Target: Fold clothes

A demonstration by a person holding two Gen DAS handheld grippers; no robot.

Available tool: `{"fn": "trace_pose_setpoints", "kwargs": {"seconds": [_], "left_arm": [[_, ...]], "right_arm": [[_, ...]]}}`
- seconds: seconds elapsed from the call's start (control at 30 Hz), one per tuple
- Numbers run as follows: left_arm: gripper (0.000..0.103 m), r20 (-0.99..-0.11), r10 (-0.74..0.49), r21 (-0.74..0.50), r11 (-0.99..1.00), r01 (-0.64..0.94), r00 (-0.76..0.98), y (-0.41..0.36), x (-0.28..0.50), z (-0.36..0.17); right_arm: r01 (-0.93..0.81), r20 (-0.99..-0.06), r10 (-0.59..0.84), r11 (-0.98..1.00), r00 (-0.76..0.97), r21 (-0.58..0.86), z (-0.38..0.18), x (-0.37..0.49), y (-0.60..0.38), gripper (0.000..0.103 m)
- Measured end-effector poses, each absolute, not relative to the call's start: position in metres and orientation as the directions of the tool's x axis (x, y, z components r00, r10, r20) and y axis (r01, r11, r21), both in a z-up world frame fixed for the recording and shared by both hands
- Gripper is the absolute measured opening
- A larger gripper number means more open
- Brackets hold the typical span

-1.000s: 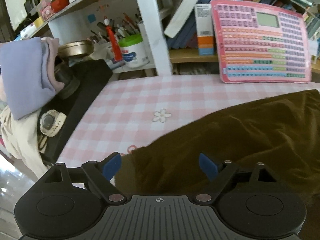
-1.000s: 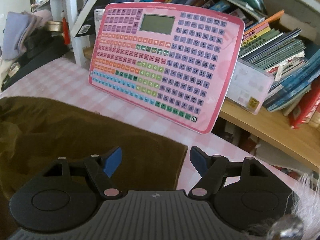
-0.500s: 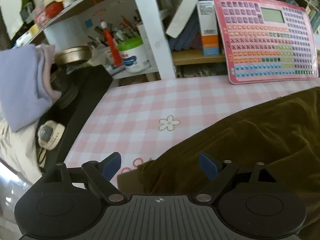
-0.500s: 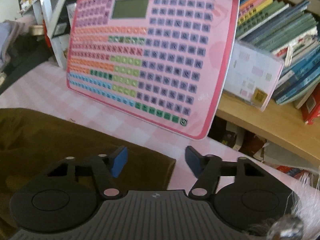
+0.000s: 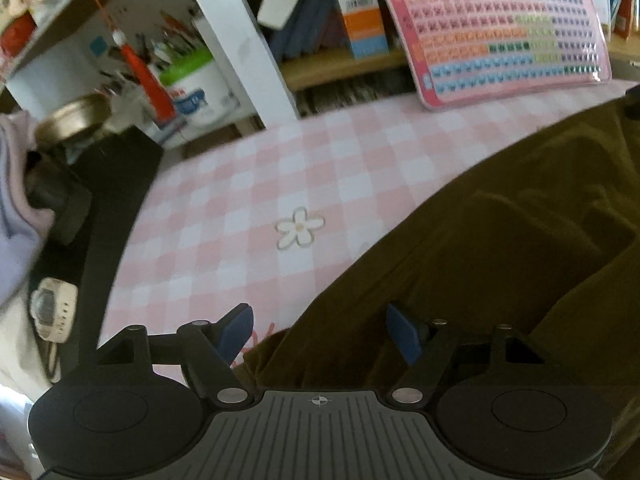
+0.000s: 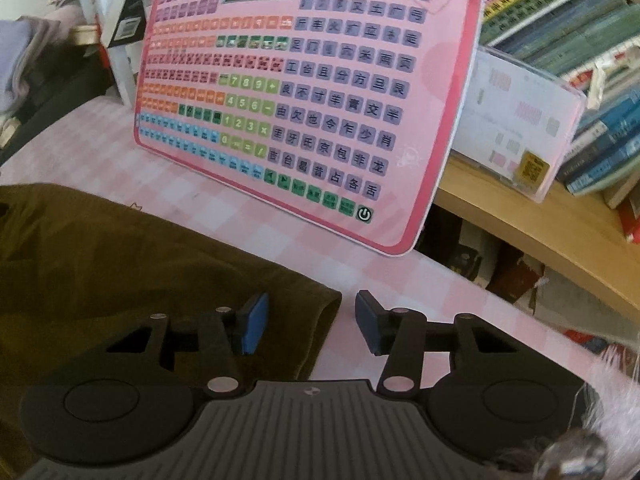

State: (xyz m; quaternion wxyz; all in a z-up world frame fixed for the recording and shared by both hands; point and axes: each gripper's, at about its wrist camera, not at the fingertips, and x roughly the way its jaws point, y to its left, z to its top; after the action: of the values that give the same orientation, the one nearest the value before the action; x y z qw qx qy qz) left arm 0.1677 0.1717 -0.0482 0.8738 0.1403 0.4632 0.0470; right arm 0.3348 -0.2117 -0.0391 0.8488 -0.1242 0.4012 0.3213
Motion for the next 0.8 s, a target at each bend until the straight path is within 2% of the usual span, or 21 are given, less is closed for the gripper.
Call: {"fn": "trace_pose_setpoints", "kwargs": {"seconds": [0.1, 0.2, 0.27, 0.33, 0.37, 0.47, 0.63, 0.8], "left_arm": [[0.071, -0.81, 0.163, 0.221, 0.975, 0.035, 0.563, 0.182, 0.167, -0.049], [0.049, -0.823, 0.103, 0.16, 0.986, 0.054, 0.558, 0.184, 0.166, -0.047], [0.029, -0.831, 0.069, 0.127, 0.99, 0.067, 0.552, 0.183, 0.167, -0.046], [0.021, -0.838, 0.049, 0.11, 0.991, 0.081, 0.543, 0.18, 0.168, -0.045], [0.014, -0.843, 0.052, 0.113, 0.99, 0.081, 0.536, 0.179, 0.169, -0.045], [0.008, -0.804, 0.057, 0.107, 0.993, 0.05, 0.592, 0.182, 0.163, -0.025], [0.007, -0.691, 0.046, 0.079, 0.997, 0.011, 0.721, 0.183, 0.149, 0.015], [0.006, -0.635, 0.0, 0.108, 0.99, 0.089, 0.772, 0.173, 0.122, 0.029]], "right_arm": [[-0.665, -0.757, 0.458, 0.746, 0.465, 0.043, -0.039, 0.334, -0.211, 0.039], [-0.676, -0.761, 0.47, 0.735, 0.448, 0.055, -0.037, 0.334, -0.21, 0.031], [-0.686, -0.769, 0.478, 0.724, 0.425, 0.071, -0.036, 0.334, -0.208, 0.017], [-0.688, -0.778, 0.476, 0.721, 0.41, 0.078, -0.034, 0.332, -0.207, 0.013], [-0.683, -0.783, 0.472, 0.726, 0.406, 0.082, -0.033, 0.332, -0.207, 0.011], [-0.662, -0.776, 0.453, 0.747, 0.439, 0.061, -0.023, 0.324, -0.21, 0.009], [-0.588, -0.597, 0.467, 0.809, 0.652, -0.009, 0.042, 0.293, -0.227, 0.008], [-0.515, -0.536, 0.408, 0.855, 0.739, -0.057, 0.077, 0.253, -0.238, 0.008]]}}
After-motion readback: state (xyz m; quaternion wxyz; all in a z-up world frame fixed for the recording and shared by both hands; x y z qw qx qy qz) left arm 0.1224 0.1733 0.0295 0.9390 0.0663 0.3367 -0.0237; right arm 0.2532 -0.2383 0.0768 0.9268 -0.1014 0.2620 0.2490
